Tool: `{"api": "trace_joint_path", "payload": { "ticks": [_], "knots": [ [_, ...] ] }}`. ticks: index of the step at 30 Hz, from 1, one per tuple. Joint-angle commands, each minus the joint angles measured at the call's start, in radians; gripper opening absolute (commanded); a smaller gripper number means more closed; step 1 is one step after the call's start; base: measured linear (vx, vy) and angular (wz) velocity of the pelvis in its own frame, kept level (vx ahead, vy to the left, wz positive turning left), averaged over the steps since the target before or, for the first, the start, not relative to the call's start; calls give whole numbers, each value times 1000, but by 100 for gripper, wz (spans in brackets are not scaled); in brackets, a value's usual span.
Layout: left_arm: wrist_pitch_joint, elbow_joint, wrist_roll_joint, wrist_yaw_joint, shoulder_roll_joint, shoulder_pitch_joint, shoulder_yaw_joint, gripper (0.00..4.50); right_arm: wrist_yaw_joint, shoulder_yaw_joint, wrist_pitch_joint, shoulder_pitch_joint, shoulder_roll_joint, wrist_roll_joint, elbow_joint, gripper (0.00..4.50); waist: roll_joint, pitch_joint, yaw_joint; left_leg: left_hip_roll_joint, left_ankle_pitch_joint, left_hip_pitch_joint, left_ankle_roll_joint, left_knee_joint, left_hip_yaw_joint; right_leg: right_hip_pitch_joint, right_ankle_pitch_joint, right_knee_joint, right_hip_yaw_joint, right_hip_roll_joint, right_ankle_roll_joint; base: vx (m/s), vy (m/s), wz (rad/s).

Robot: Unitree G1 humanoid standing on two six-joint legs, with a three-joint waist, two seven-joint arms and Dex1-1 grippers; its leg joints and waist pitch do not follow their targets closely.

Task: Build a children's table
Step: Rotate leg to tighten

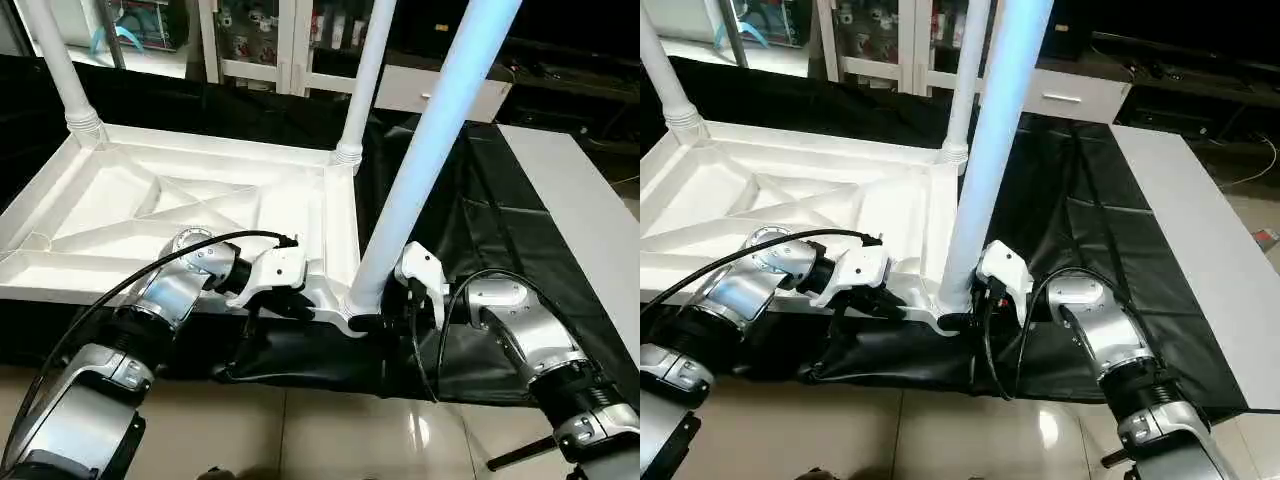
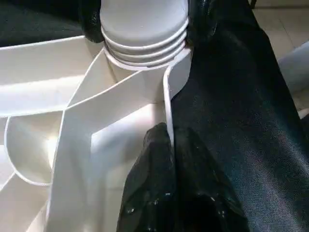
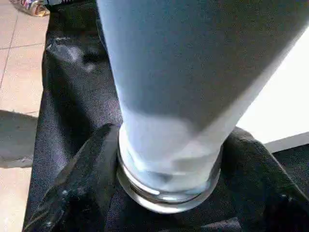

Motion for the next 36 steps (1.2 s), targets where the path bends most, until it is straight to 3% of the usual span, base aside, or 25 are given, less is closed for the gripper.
{"api": "trace_joint_path", "payload": {
  "ticks": [1,6,9,12,13,16,19,20,22,24,29,32,35,36],
  "knots": [
    [17,35,71,-57,4,45,-103,0,3,1,-13,-10,5,-18,18,275,15,-58,-5,18,-235,8,29,-58,5,42,-160,-65,39,-66,-234,0,0,0],
    [34,46,74,-9,-12,38,-90,0,-107,-37,1,-10,55,-12,36,272,15,-57,-6,18,-252,7,22,-60,3,41,-197,-68,40,-67,-226,0,0,0],
    [80,79,66,88,-60,18,-56,0,-260,-91,38,-22,126,2,63,272,15,-51,-17,16,-336,12,-10,-64,-2,31,-380,-86,38,-70,-180,0,0,0],
    [123,116,53,196,-116,-8,-18,0,-415,-144,84,-35,198,19,84,272,16,-49,-26,16,-368,12,-22,-66,-8,27,-445,-92,37,-70,-160,-18,1,-1],
    [174,162,66,316,-162,-39,2,0,-570,-188,111,-50,261,22,115,272,17,-47,-31,14,-386,12,-28,-66,-10,23,-486,-96,36,-71,-146,-55,4,-2],
    [210,214,74,432,-203,-70,22,0,-689,-217,117,-65,310,18,152,270,16,-50,-43,11,-402,5,-41,-68,-20,24,-543,-101,29,-74,-116,-17,5,-2],
    [247,273,91,602,-264,-102,44,0,-939,-257,91,-92,389,-25,223,270,20,-54,-50,11,-389,7,-39,-68,-20,19,-487,-99,33,-73,-127,0,0,0],
    [244,304,108,692,-292,-117,54,0,-1069,-277,74,-104,433,-45,251,270,19,-56,-52,9,-373,3,-35,-68,-18,22,-431,-97,34,-70,-134,0,0,0],
    [229,327,124,745,-307,-127,55,0,-1129,-268,50,-111,460,-75,268,270,18,-57,-50,6,-368,9,-25,-66,-13,19,-385,-96,36,-65,-137,0,0,0],
    [208,358,137,793,-322,-139,55,0,-1170,-254,3,-124,492,-99,297,270,11,-57,-48,3,-351,4,0,-64,-8,22,-359,-97,38,-65,-142,0,0,0],
    [160,387,148,798,-312,-145,41,0,-1067,-290,-51,-150,523,-31,307,270,15,-59,-41,5,-310,1,28,-64,-5,30,-302,-91,40,-66,-147,0,0,0],
    [131,390,164,775,-291,-138,23,0,-996,-288,-81,-145,500,-18,247,340,17,-61,-39,7,-271,0,36,-64,-4,33,-253,-85,40,-68,-161,0,0,0],
    [83,386,158,703,-268,-123,13,0,-956,-287,-98,-135,450,-10,172,351,18,-63,-36,7,-245,-4,46,-63,-3,40,-217,-80,38,-69,-174,0,0,0],
    [59,384,159,675,-260,-119,6,0,-947,-295,-91,-133,439,2,156,379,19,-62,-39,6,-226,-16,44,-68,-9,50,-242,-81,34,-68,-155,0,0,0]
  ]
}}
